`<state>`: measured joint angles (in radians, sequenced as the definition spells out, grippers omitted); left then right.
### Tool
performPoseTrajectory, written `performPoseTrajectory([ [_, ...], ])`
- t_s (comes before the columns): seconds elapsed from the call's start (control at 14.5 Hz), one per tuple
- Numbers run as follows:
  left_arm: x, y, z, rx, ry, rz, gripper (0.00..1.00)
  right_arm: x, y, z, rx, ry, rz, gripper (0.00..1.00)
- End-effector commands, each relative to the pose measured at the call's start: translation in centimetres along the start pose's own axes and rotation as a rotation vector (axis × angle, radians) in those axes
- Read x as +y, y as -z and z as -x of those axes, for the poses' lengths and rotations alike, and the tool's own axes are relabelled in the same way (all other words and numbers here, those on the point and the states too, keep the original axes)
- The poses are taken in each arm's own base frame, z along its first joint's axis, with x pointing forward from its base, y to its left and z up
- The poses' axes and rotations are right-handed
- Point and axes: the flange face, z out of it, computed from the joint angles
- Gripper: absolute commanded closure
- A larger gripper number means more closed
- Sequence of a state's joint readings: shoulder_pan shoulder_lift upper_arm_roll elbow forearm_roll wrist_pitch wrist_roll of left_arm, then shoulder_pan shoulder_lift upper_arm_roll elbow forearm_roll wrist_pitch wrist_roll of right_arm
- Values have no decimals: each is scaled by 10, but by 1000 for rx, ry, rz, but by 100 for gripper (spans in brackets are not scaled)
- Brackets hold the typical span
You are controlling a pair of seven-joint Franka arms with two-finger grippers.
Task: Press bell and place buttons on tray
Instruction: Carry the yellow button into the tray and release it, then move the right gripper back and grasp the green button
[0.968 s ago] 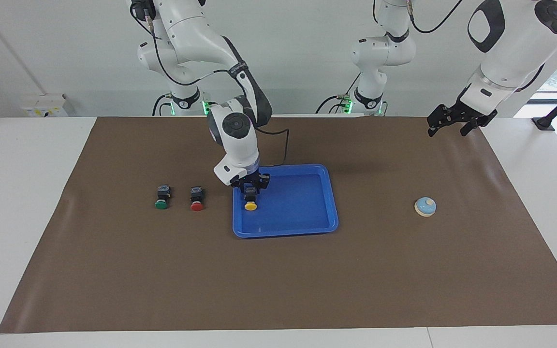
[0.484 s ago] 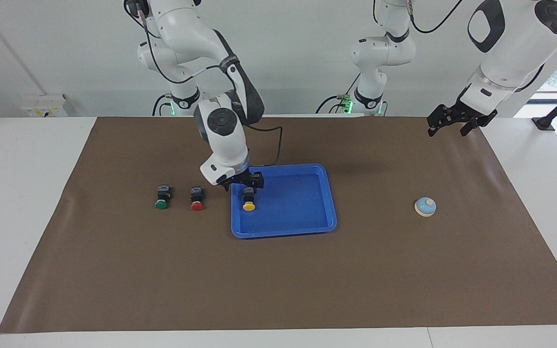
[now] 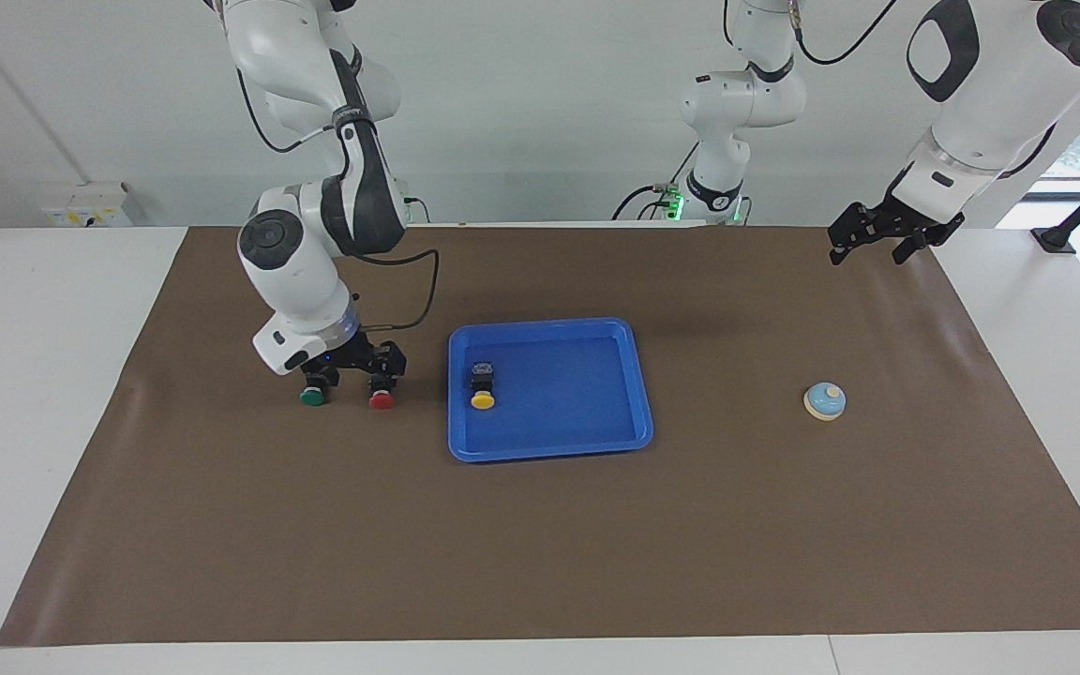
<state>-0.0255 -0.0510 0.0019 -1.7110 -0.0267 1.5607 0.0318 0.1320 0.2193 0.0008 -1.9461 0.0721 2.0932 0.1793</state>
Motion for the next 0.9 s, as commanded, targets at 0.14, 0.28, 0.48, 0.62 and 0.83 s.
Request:
performPoseTrajectory([
  [0.14, 0, 6, 4, -5, 0, -4, 0, 32, -15, 21, -16, 36, 58, 0],
  [0.28, 0, 6, 4, -5, 0, -4, 0, 44, -19, 23, -23, 41, 96, 0],
  [0.48, 0, 6, 4, -5, 0, -4, 0, 66, -40, 39, 1, 33, 90, 0],
  [0.62, 0, 6, 4, -5, 0, -4, 0, 86, -54, 49, 31, 48, 83, 0],
  [0.83, 0, 6, 4, -5, 0, -4, 0, 96, -61, 56, 26, 41, 82, 6],
])
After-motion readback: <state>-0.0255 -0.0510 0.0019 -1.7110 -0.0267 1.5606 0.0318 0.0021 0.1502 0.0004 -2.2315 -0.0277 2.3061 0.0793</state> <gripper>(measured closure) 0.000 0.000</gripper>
